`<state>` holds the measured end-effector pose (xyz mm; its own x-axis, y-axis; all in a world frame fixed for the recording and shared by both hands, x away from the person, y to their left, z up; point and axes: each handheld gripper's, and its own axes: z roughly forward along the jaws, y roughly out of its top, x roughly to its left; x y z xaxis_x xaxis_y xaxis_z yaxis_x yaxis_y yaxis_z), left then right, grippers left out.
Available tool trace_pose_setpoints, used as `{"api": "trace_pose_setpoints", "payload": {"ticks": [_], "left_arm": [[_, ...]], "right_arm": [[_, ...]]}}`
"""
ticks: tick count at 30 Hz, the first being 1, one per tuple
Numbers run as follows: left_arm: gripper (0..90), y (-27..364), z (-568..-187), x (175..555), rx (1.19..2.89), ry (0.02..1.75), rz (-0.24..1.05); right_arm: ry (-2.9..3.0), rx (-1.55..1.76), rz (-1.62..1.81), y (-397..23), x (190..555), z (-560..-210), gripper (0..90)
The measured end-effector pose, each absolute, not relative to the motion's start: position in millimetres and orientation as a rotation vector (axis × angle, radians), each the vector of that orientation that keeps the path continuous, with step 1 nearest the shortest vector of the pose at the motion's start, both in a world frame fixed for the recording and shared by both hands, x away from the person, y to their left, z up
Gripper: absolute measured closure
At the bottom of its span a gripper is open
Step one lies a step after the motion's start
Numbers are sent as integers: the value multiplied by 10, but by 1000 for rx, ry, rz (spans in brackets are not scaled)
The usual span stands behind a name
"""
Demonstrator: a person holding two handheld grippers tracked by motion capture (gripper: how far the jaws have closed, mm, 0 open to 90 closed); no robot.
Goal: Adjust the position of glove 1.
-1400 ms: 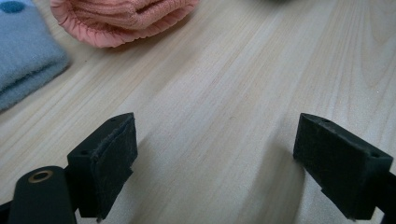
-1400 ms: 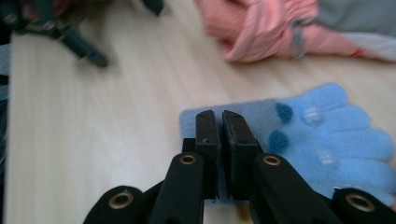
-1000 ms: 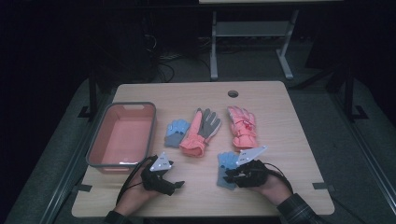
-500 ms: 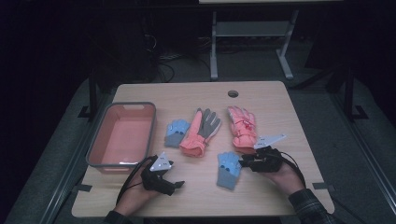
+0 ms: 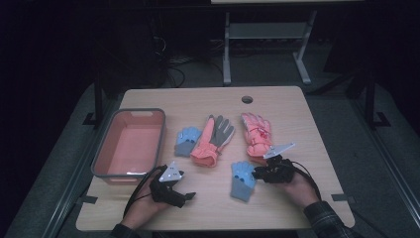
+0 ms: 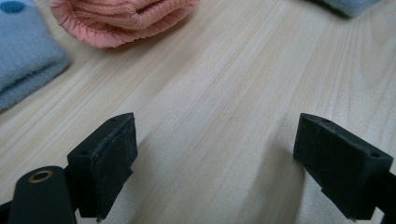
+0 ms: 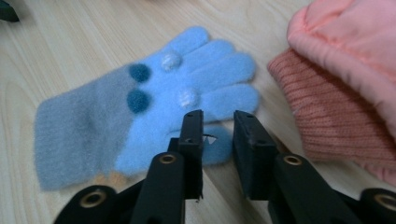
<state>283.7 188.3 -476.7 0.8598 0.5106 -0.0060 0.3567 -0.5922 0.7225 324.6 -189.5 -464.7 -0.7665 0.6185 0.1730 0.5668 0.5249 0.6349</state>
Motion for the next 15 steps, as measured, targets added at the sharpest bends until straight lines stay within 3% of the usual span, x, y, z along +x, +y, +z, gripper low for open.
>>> {"api": "trace_pose_setpoints", "payload": {"ticks": [5,15], "left_arm": [[128,1883,-4766,2837,2265,626,259],[128,1883,-4766,2838,2265,625,259]], "right_arm": [[2682,1044,1089,-1895,3228,-4658,845],[2594,1019,1198,-2013,3174,-4390,860]]}}
